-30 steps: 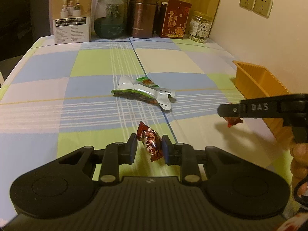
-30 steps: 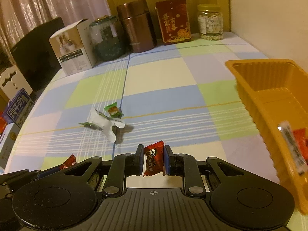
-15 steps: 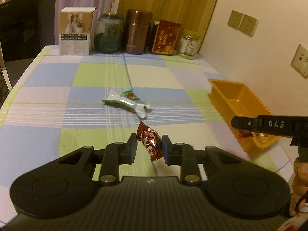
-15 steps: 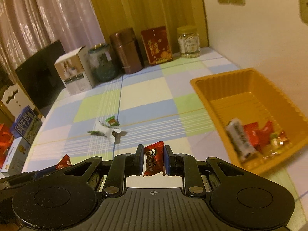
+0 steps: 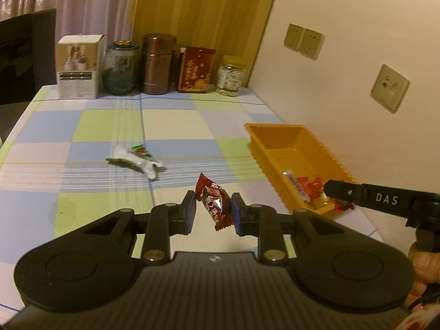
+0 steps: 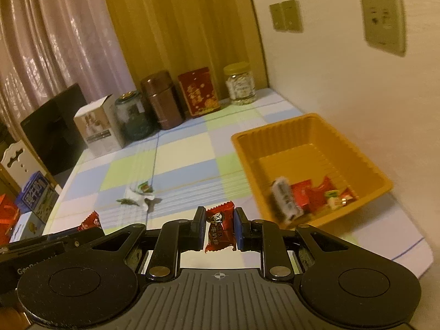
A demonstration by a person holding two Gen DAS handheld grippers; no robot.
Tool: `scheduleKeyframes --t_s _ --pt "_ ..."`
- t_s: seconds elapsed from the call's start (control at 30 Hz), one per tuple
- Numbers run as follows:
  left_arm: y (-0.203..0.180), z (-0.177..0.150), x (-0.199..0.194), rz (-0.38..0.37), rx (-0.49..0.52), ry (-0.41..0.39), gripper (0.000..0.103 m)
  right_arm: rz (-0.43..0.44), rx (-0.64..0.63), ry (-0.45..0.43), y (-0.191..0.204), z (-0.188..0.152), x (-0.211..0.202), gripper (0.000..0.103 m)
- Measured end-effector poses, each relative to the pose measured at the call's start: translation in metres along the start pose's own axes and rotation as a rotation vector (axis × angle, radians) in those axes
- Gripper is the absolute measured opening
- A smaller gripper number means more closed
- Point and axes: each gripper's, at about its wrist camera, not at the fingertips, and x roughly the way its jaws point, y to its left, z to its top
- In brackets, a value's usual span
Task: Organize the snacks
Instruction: 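Lower the brown candy and red candy into the orange tray with both tools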
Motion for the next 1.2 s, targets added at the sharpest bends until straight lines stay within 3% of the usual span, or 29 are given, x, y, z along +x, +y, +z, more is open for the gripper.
scheduleKeyframes --t_s 0.47,1.2 --pt "-0.052 0.003 0.010 -0.091 0.046 0.020 0.024 -0.081 0.024 -0.027 -0.044 0.002 -0.030 0.021" --pt "-0.115 0.012 0.049 -0.192 0.125 0.073 0.024 -0.169 0.068 -0.016 -0.098 0.009 -0.030 0.021"
